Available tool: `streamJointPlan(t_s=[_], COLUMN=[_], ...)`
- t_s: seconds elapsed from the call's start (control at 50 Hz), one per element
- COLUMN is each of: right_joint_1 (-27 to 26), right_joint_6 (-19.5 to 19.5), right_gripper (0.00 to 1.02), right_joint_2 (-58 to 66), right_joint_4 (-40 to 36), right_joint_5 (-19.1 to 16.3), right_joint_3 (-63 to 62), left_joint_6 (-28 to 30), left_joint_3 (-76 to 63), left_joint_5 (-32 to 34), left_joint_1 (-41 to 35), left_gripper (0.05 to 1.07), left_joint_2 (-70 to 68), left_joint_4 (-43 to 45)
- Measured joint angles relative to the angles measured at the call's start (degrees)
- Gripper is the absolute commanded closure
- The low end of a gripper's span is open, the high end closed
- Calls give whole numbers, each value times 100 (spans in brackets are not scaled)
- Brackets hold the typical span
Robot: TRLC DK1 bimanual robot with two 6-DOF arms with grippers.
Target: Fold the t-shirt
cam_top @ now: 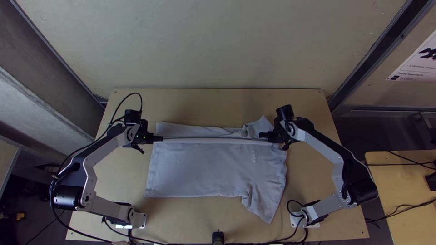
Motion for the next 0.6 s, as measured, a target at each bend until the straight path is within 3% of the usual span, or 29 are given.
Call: streamJointPlan(t_s=[0.04,0.1,0.18,0.24,0.34,0.38,0.6], right_joint_1=[33,79,105,105,105,105,50], right_joint_6=[0,0,2,2,4,9,142], right_gripper=[100,96,78,54,14,6,4], right_joint_2=[0,-2,-2,-24,-212,-361,-1526], right_joint_4=[55,125,227,243,179,157,-90], right_joint_5=[20,39,66,109,205,234,293], right_joint_3=[-98,-210,-310,-361,-439,-466,-439], left_joint_6=[2,2,2,22,48,52,76], left_joint_3=[-79,-142,-162,-162,-7,66,337], left_joint_5=[0,0,-20,-46,-63,-42,566], left_joint_1=[0,11,24,68,181,229,468], left_gripper=[96,68,37,11,9,9,10], left_joint_2=[0,2,37,98,197,210,-116], left_joint_4=[81,179,245,262,35,-55,-337])
